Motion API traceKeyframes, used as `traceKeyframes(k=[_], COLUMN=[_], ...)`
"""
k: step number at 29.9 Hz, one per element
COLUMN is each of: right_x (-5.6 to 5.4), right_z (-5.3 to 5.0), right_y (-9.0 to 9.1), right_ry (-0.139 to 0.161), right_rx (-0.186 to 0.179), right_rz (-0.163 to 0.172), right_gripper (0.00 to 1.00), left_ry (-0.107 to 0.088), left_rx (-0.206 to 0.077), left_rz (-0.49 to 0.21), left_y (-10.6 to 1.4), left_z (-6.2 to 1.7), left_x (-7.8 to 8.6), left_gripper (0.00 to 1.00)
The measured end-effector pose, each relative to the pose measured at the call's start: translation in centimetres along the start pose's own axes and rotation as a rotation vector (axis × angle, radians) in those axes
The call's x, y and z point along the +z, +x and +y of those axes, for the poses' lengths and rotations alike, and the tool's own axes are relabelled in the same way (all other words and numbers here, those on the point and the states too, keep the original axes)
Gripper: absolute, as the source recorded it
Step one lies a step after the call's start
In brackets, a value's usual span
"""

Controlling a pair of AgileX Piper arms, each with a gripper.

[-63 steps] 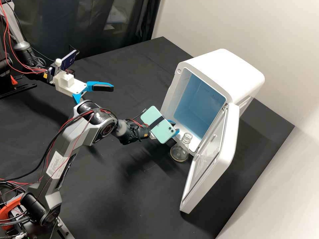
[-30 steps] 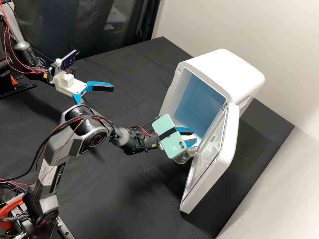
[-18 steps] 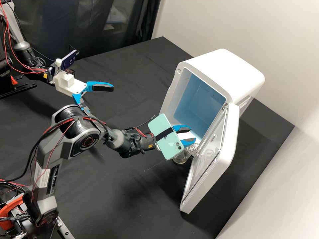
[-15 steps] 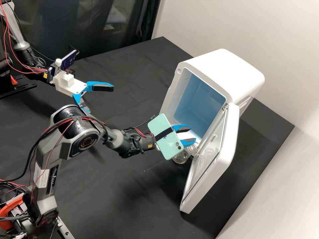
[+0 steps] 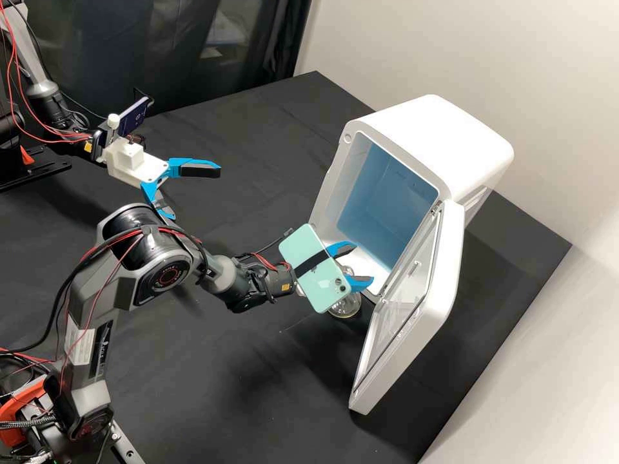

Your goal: Place the flask in the incubator

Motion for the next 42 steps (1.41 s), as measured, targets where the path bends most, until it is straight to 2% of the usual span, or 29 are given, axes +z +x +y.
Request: traceKeyframes(k=[3, 6, 8, 12, 23, 30, 34, 42], right_x=[0.3, 0.6, 1.1, 1.9, 2.9, 2.7, 2.7, 2.5], right_z=[-0.4, -1.2, -2.1, -3.1, -3.6, -3.7, -3.7, -4.4], right_y=[0.0, 0.2, 0.6, 1.4, 3.1, 3.8, 4.3, 5.4], right_ry=[-0.005, -0.014, -0.022, -0.043, -0.034, -0.034, -0.013, -0.032], right_rx=[-0.012, -0.024, -0.043, -0.055, -0.02, -0.007, 0.015, 0.023], right_rz=[-0.007, -0.006, -0.027, -0.059, -0.113, -0.112, -0.126, -0.134], right_gripper=[1.0, 1.0, 1.0, 1.0, 1.0, 1.0, 1.0, 1.0], left_ry=[0.0, 0.0, 0.0, 0.0, 0.0, 0.0, 0.0, 0.0], left_rx=[0.0, 0.0, 0.0, 0.0, 0.0, 0.0, 0.0, 0.0], left_rz=[0.0, 0.0, 0.0, 0.0, 0.0, 0.0, 0.0, 0.0], left_y=[0.0, 0.0, 0.0, 0.0, 0.0, 0.0, 0.0, 0.0], left_z=[0.0, 0.0, 0.0, 0.0, 0.0, 0.0, 0.0, 0.0], left_x=[0.0, 0.0, 0.0, 0.0, 0.0, 0.0, 0.0, 0.0], left_gripper=[1.0, 1.0, 1.0, 1.0, 1.0, 1.0, 1.0, 1.0])
